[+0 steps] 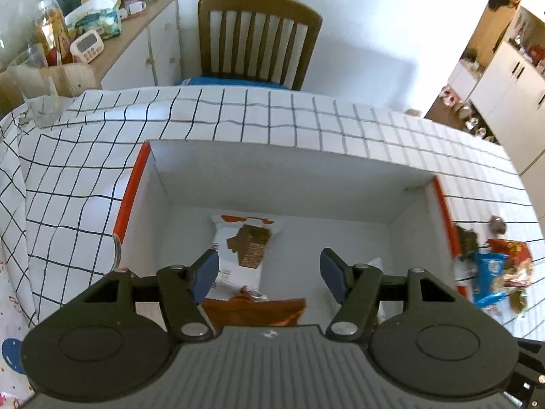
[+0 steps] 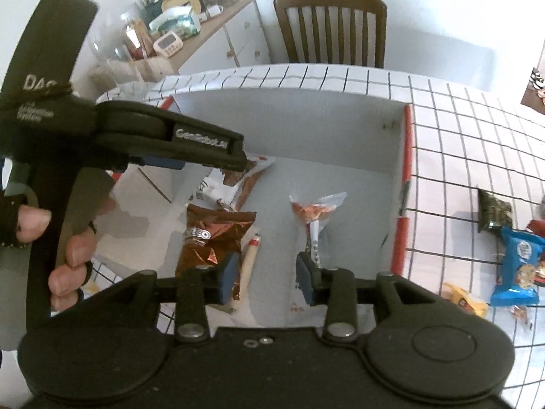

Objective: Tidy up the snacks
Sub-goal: 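Lower into the box and open both tools releasing the packet and stick, then withdraw both open tools up out of the red box, then grasp the yellow M&M's bag with left tool while right tool grasps the green bread packet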

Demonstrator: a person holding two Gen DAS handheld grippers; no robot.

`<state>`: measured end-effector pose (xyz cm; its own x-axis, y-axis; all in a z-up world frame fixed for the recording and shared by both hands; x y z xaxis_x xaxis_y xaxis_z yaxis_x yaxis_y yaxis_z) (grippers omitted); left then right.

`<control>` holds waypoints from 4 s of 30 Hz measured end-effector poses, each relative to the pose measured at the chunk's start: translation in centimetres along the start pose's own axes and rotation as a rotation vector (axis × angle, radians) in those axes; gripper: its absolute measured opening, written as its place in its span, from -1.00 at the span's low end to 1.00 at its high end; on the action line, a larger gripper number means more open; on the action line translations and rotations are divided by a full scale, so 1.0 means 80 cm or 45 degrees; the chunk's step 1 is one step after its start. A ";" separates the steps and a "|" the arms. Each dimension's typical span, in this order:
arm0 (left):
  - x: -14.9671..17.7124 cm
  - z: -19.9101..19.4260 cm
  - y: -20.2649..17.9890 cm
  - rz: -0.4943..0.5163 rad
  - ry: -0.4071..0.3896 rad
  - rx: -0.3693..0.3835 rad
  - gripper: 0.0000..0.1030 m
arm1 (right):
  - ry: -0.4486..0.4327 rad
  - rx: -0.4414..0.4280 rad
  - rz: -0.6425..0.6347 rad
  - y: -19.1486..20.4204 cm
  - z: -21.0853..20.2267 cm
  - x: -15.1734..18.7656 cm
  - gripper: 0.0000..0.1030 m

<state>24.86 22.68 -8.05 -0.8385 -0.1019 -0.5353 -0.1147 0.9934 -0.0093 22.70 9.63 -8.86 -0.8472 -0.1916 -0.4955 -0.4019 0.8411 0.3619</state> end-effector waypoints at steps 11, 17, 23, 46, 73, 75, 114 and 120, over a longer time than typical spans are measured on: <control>0.018 -0.077 -0.022 0.020 -0.156 0.043 0.36 | -0.116 -0.017 0.006 -0.003 -0.061 0.013 0.08; 0.033 -0.110 -0.040 0.066 -0.202 0.064 0.38 | -0.173 -0.048 0.013 -0.009 -0.098 0.024 0.26; 0.052 -0.134 -0.060 0.119 -0.232 0.107 0.47 | -0.228 -0.069 0.021 -0.019 -0.134 0.037 0.61; 0.084 -0.164 -0.178 0.156 -0.311 0.191 0.99 | -0.451 0.029 0.094 -0.163 -0.251 0.075 0.99; 0.098 0.003 -0.334 0.083 -0.073 0.098 0.99 | -0.312 0.138 0.140 -0.359 -0.193 0.099 0.88; 0.095 0.016 -0.336 0.066 -0.049 0.090 0.99 | -0.293 0.145 0.146 -0.370 -0.180 0.095 0.85; 0.084 0.091 -0.310 -0.070 0.088 0.023 -0.30 | -0.169 0.238 0.078 -0.397 -0.060 0.059 -0.33; 0.094 0.076 -0.311 -0.069 0.098 0.049 -0.32 | -0.171 0.214 0.085 -0.388 -0.078 0.073 -0.34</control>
<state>24.60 -2.47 -16.97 -0.8702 -0.1575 -0.4669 -0.1416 0.9875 -0.0693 28.05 -20.71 -18.07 -0.8115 -0.0732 -0.5797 -0.2736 0.9243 0.2663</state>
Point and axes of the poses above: each gripper's, at about its wrist camera, not at the fingertips, and z roughly the way its jaws point, y to its left, x to its underside, the point moved 1 cm from there along z, roughly the way its jaws point, and after that the axes turned 11 degrees about z, right-handed, at the moved point
